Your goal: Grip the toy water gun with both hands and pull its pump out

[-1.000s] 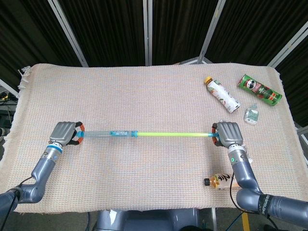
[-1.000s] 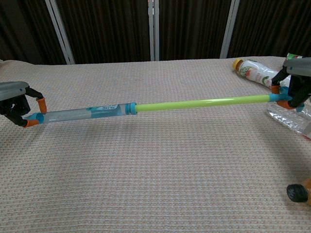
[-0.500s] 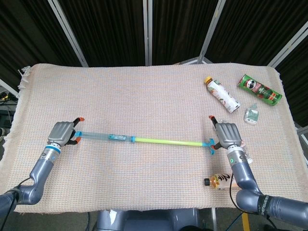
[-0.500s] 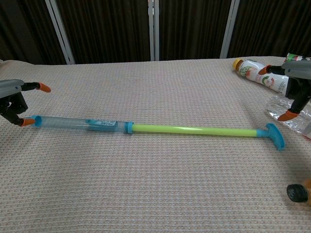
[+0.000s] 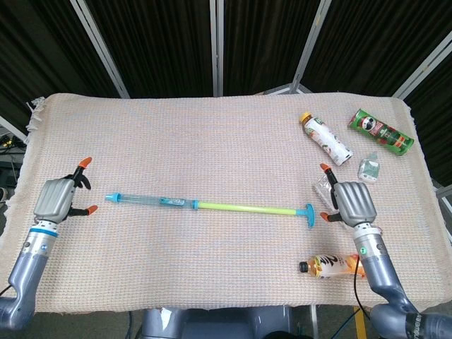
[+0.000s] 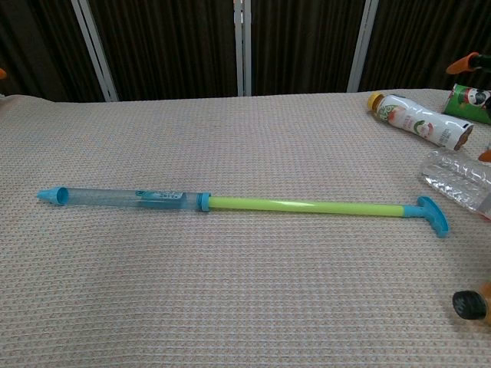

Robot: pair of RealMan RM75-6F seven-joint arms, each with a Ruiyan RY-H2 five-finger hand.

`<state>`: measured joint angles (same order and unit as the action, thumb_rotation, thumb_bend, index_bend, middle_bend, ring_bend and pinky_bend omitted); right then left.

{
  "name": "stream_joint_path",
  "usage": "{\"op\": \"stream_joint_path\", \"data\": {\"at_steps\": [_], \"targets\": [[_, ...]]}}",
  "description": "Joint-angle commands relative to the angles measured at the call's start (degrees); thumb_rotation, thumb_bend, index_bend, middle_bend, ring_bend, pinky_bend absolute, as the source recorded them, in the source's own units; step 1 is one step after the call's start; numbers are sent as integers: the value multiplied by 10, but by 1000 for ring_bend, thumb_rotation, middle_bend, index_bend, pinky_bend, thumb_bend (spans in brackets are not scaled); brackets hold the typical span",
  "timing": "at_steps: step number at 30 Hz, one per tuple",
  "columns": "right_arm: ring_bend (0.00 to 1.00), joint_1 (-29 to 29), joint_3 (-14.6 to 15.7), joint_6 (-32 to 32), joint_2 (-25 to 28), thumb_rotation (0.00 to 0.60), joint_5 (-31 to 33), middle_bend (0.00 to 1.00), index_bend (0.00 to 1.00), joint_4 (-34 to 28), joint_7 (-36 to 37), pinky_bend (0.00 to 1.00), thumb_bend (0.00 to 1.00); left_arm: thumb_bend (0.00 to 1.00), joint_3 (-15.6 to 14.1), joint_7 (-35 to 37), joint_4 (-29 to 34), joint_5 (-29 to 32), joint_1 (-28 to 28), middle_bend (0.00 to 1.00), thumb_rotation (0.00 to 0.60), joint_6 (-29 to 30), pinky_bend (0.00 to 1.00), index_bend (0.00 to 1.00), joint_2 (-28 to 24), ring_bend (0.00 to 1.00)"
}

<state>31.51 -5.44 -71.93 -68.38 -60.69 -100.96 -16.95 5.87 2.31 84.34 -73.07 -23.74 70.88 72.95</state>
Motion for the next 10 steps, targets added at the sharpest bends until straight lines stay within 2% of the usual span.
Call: {"op": "stream_joint_path", "data": {"at_steps": [1, 3, 4, 10], "targets": [[130, -91, 55, -109, 45, 600, -154, 144, 27, 11, 103, 146, 0, 0, -31, 13, 90, -52, 75, 0, 600, 98, 0, 0, -55, 0], [17, -132, 83, -153, 52, 600, -197, 31, 12, 38, 120, 20, 0, 0, -60, -13, 130, -75, 109, 0, 600, 133, 0, 0, -80, 0], [0, -141, 91, -158, 53, 600, -208, 4, 5, 50, 118, 0, 0, 0, -66, -26, 141, -82, 116, 0, 600, 141, 0, 0, -85, 0], [0, -170, 95, -165, 41, 600, -223, 0, 0, 85, 124, 0, 0, 0, -74, -49, 153, -101, 135, 0, 600, 155, 0, 0, -83, 0]]}}
